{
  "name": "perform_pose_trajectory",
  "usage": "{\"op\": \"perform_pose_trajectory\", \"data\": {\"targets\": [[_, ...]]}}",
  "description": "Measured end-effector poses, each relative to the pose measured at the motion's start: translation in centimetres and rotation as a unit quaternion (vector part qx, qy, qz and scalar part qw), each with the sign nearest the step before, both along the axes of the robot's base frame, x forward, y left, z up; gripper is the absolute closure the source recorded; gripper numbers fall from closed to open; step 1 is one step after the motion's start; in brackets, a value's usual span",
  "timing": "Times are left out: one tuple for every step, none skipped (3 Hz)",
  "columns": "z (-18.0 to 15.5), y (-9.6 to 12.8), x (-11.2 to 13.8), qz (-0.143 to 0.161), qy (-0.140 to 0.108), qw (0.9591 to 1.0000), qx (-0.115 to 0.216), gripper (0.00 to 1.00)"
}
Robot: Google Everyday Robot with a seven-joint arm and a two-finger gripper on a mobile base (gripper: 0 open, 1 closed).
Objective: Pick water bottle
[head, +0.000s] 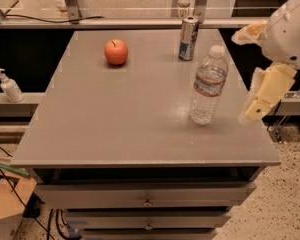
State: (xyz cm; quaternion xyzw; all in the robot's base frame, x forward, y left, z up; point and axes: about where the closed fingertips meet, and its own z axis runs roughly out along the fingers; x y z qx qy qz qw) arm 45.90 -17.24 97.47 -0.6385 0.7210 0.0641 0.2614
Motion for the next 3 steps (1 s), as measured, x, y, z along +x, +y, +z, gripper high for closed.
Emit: {"op": "perform_pose_trajectory", "data": {"targets": [[0.1, 0.7, 0.0, 0.007, 0.001, 0.9999, 0.011, 0.00], [-0.6, 1.1, 0.6, 0.004, 0.004, 0.9997, 0.022, 0.00], [-1.4, 3.1, 2.1, 0.016, -0.004, 0.9989, 0.045, 0.00]]}}
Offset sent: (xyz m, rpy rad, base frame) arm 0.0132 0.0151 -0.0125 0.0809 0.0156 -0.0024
